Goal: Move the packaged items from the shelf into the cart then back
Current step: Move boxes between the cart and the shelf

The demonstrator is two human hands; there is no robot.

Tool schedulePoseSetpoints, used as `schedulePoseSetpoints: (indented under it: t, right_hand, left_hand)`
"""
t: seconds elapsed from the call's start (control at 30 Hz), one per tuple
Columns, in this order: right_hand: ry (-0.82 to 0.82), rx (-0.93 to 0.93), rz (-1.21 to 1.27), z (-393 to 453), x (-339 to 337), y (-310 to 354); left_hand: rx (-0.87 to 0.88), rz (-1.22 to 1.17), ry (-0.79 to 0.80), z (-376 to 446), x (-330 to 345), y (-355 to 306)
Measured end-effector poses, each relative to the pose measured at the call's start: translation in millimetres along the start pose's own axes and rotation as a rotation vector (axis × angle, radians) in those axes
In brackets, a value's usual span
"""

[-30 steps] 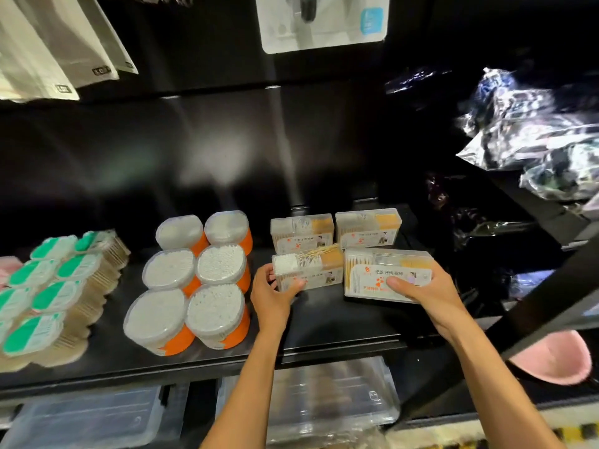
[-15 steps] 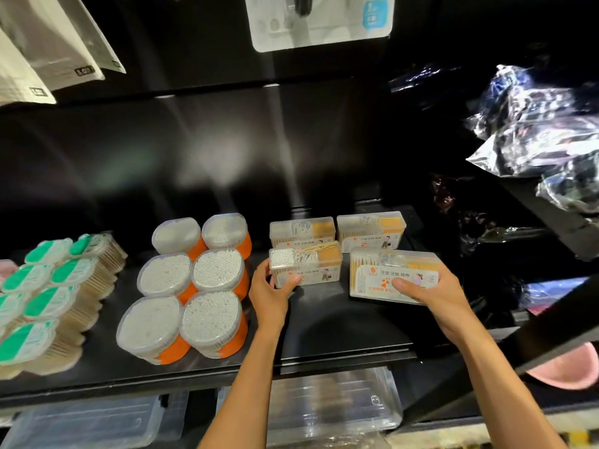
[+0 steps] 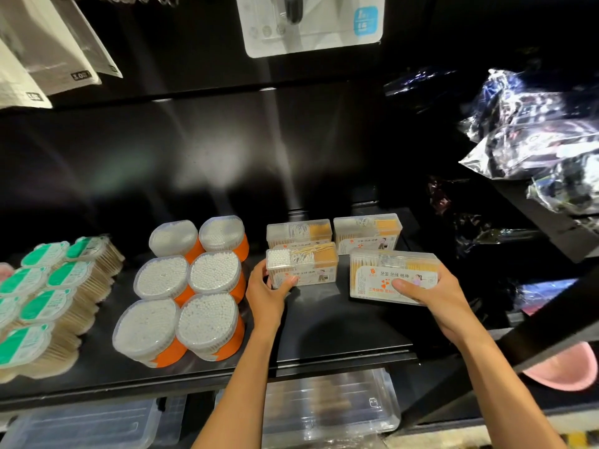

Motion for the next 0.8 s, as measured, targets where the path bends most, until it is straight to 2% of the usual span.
schedulePoseSetpoints:
  t: [0.37, 0.47, 0.6, 0.67, 0.77, 0.8]
  right_hand:
    - [-0.014, 0.016, -0.023, 3, -1, -4]
    - [-0.020, 0.021, -0.033, 5, -1, -4]
    - [-0.037, 0.015, -0.045, 7, -2, -5]
    - [-0.047, 0.008, -0.055, 10, -3, -7]
    - [-0.055, 0.012, -0.069, 17, -1, -12]
    - [-0.059, 0.015, -0.073, 19, 0, -15]
  left_hand:
    - [0.006, 0.018, -0.006, 0, 0, -2]
    - [-0.038, 0.014, -0.001, -3, -1, -4]
    - [-0.128, 0.148, -0.125, -36, 9, -11]
    - [0.028, 0.244, -0.107, -59, 20, -23]
    - [0.443, 0.657, 0.212, -69, 37, -25]
    - [0.524, 0.785, 0.331, -66, 40, -23]
Point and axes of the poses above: each hand's wrist, its own z-axis towards the middle knuckle, its own x-axis out of the palm, y = z × x, the point moved 2 cm from there along z, towards the middle knuckle, and after that the axes turned 14 degrees about y, right-handed, at the moved point
